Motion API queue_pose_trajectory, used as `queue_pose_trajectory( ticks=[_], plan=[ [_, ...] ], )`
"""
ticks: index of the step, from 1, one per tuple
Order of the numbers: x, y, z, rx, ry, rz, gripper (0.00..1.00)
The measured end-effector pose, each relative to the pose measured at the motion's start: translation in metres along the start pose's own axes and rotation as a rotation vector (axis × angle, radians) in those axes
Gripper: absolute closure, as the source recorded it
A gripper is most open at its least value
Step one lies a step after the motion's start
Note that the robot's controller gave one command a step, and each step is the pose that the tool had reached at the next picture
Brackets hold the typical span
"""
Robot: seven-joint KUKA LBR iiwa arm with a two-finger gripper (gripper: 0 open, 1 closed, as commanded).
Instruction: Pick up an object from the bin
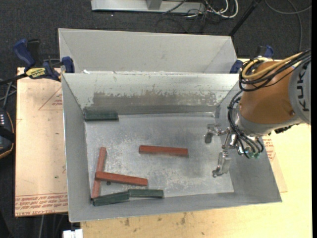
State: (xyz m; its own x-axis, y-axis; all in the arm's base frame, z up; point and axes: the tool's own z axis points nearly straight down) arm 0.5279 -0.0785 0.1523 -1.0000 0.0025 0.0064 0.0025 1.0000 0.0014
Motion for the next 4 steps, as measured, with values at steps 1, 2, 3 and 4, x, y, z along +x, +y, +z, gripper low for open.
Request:
queue_pose_trajectory(
  ticks=[1,2,3,4],
  plan=[
    [-0.002,0.000,-0.003,0.001,-0.007,-0.002,0.00],
    [-0.019,0.031,0.021,0.003,-0.011,-0.054,0.00],
    [-0.054,0.072,0.068,0.001,-0.013,-0.152,0.00],
    [-0.049,0.106,0.069,0.000,-0.007,-0.026,1.00]
  ],
)
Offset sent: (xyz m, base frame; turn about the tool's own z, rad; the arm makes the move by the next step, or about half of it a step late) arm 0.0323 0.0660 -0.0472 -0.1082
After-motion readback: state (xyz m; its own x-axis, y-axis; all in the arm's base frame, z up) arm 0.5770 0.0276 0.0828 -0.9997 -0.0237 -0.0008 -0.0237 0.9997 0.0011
